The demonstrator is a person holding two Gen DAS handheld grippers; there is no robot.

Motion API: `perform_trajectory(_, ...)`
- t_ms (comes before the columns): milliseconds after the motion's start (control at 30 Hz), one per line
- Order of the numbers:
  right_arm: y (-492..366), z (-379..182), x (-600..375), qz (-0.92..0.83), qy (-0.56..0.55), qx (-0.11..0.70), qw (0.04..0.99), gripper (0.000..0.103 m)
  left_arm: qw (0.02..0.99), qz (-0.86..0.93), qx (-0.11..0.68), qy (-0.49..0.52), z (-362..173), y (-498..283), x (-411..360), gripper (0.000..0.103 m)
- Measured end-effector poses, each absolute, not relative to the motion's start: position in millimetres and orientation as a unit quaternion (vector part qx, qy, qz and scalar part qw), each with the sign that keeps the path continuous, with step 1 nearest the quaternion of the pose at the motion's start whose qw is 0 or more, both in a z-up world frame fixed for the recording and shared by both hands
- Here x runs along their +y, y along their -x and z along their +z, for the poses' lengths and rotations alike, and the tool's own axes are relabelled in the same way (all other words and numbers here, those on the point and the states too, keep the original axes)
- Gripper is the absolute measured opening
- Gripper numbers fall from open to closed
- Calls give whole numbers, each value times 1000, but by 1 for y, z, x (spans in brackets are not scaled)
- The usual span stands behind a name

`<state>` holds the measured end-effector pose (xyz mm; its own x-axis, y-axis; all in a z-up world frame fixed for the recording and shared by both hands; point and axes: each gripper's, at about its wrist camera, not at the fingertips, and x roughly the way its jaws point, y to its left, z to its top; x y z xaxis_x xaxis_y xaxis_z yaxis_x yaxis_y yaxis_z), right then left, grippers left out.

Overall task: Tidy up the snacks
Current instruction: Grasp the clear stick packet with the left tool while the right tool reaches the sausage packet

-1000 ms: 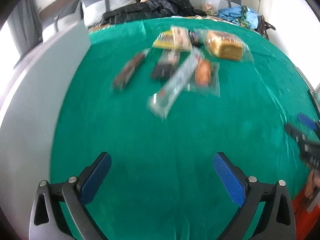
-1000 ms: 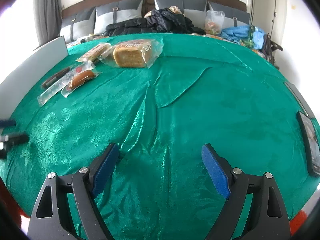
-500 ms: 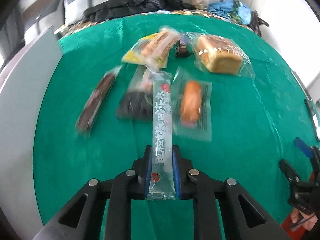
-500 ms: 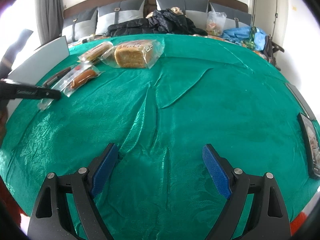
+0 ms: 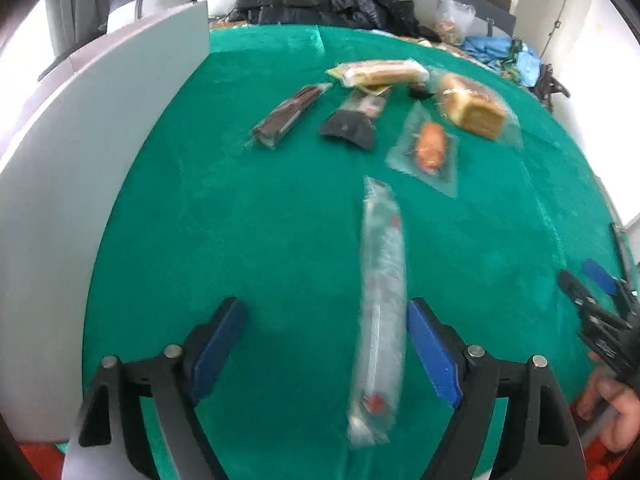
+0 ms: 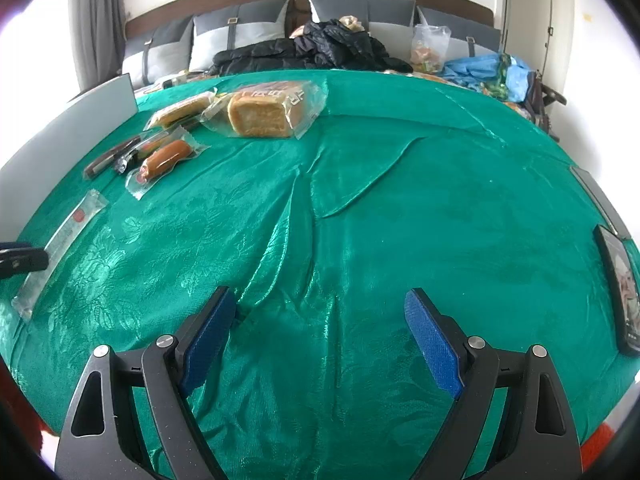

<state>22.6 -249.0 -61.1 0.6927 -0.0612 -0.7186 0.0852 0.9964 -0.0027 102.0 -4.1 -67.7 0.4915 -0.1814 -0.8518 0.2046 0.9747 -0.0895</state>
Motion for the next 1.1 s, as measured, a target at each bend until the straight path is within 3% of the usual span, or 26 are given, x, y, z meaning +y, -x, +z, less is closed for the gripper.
perform_trajectory(533, -26, -58, -249, -48, -21, 410, 911, 89, 882, -81, 463, -37, -77, -92, 6, 80)
perform_trajectory(733, -88, -41, -238, 10, -194, 468, 862, 88, 885, -85, 455, -41, -78, -90, 6, 80)
perform_trajectory(933, -194, -39, -176, 31, -201, 530, 824, 84, 884, -93, 455, -46, -78, -84, 10, 79)
perform_trajectory(1000, -216, -41, -155, 19, -170, 545, 821, 77, 885, -96, 453, -48, -77, -82, 12, 76)
perform_trajectory(1067, -227, -41, -140, -3, -129, 545, 829, 58, 885, -97, 453, -48, -76, -82, 13, 73)
perform_trajectory(1100, -230, -41, -135, -8, -112, 545, 831, 58, 885, -99, 452, -48, -76, -82, 13, 71)
